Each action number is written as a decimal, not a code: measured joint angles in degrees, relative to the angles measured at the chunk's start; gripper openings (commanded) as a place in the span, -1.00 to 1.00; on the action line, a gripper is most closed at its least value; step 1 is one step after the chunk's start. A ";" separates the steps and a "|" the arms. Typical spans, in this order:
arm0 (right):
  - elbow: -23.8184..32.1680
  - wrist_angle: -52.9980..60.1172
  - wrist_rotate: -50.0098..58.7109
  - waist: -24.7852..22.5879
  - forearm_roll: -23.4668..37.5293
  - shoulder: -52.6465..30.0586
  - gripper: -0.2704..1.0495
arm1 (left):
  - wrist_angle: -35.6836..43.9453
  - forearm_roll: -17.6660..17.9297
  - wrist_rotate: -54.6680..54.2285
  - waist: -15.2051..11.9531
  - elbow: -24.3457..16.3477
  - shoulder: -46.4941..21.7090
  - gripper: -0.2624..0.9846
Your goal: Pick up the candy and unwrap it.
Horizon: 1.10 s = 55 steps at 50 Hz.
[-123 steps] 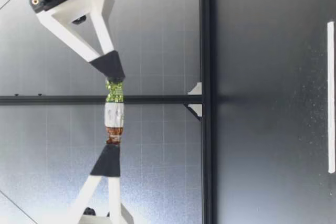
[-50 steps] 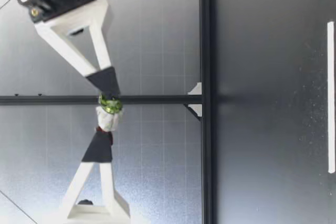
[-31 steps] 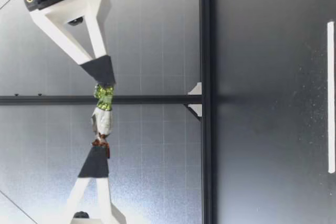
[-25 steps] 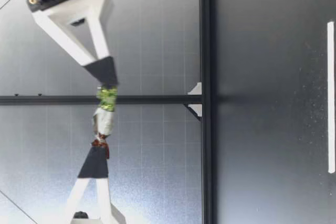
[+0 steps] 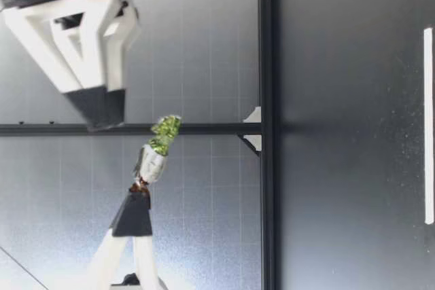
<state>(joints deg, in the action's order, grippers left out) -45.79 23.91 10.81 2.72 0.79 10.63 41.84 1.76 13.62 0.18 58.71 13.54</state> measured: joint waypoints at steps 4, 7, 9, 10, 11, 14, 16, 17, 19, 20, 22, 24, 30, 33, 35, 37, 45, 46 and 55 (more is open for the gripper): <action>0.26 1.67 1.93 -0.18 0.09 -1.41 0.28 | 0.00 0.09 1.93 0.00 -0.09 0.00 -0.88; 0.62 2.20 3.52 -0.44 0.09 -2.46 0.28 | -0.09 0.09 3.16 -0.09 0.00 -0.09 -0.88; 0.88 2.37 4.22 -0.53 0.18 -3.16 0.28 | -0.09 0.09 3.78 0.00 -0.09 -0.09 -0.88; 0.97 2.37 4.57 -0.62 0.18 -3.43 0.28 | -0.09 0.09 4.04 0.00 -0.09 0.00 -0.88; 1.14 2.46 4.83 -0.62 0.18 -3.78 0.27 | -0.09 0.09 4.22 -0.09 -0.09 0.00 -0.88; 1.41 2.64 5.45 -0.70 0.35 -4.31 0.27 | -0.09 0.09 4.39 0.00 -0.09 0.00 -0.88; 1.58 2.64 5.71 -0.70 0.35 -4.48 0.27 | -0.09 0.09 4.39 0.00 -0.09 -0.09 -0.88; 1.76 2.64 5.89 -0.70 0.35 -4.66 0.27 | 0.00 0.09 4.39 0.00 -0.09 -0.09 -0.88; 1.85 2.64 6.24 -0.70 0.35 -4.75 0.26 | -0.09 0.09 4.39 -0.09 -0.18 0.00 -0.88; 1.93 2.64 6.42 -0.79 0.35 -4.75 0.26 | -0.09 0.09 4.48 0.00 -0.26 0.00 -0.88; 2.11 2.72 6.59 -0.70 0.35 -5.01 0.26 | -0.09 0.09 4.48 0.00 -0.26 0.00 -0.88; 2.37 2.64 6.68 -0.70 0.35 -5.27 0.25 | -0.09 0.09 4.57 0.00 -0.44 0.00 -0.88; 2.81 2.37 6.86 -0.79 0.35 -5.98 0.17 | -0.09 0.09 4.75 0.00 -0.53 0.00 -0.88; 2.90 2.11 6.86 -0.70 0.35 -6.06 0.07 | -0.09 0.09 4.75 0.00 -0.62 -0.09 -0.88; 2.90 2.11 6.86 -0.79 0.35 -6.06 -0.02 | -0.09 0.09 4.75 -0.09 -0.62 0.00 -0.88; 2.99 2.11 6.86 -0.70 0.35 -6.06 -0.11 | -0.09 0.09 4.75 -0.09 -0.62 0.00 -0.88; 2.99 2.02 6.86 -0.79 0.26 -6.06 -0.51 | -0.09 0.09 4.75 0.00 -0.62 -0.09 -0.88; 2.99 2.02 6.86 -0.79 0.26 -6.06 -0.55 | -0.18 0.00 4.75 0.00 -0.62 0.00 -0.88; 2.99 0.79 6.59 -0.79 1.14 -6.06 -0.81 | -0.35 -0.09 4.39 0.09 -0.62 -0.09 -0.88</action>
<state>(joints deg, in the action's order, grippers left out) -42.80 24.70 17.40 1.93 1.93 4.57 41.48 1.67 18.02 0.26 58.10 13.45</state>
